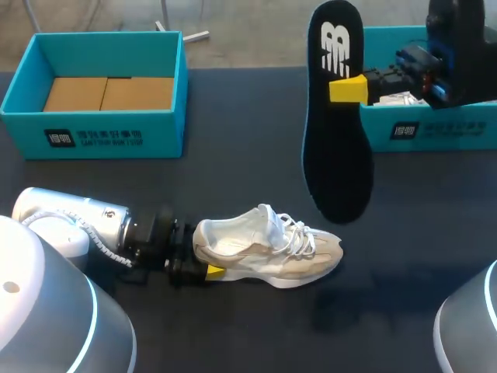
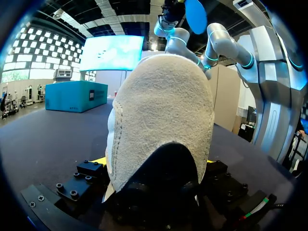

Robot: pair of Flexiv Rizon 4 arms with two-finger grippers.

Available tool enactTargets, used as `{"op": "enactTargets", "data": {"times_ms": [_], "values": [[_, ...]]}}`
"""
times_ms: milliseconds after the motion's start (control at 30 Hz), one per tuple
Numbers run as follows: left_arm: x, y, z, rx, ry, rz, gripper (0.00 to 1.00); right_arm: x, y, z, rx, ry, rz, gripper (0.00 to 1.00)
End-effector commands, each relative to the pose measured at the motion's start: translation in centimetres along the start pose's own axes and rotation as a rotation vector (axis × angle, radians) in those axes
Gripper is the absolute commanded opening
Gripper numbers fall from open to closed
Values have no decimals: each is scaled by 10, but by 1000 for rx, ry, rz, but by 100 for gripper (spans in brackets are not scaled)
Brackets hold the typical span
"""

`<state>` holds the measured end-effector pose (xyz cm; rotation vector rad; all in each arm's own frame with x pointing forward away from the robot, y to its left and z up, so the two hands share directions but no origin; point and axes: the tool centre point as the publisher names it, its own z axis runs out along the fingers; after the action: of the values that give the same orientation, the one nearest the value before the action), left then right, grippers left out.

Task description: Take the shoe out of the shoebox, open the shoe tongue, remove and reinsert the insole, then place the shoe into the shoebox

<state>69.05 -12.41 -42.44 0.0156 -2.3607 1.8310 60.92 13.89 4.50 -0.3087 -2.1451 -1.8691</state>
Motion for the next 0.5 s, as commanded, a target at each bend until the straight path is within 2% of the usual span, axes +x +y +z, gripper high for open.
{"op": "enactTargets", "data": {"times_ms": [33,233,500], "values": [[1,3,1,-1,-2,-1,0,8,-1,-5,22,-38,9,0],[1,3,1,-1,-2,-1,0,10,-11,-10,-1,-18,18,0],[1,3,1,-1,-2,-1,0,10,-11,-10,-1,-18,18,0]]}}
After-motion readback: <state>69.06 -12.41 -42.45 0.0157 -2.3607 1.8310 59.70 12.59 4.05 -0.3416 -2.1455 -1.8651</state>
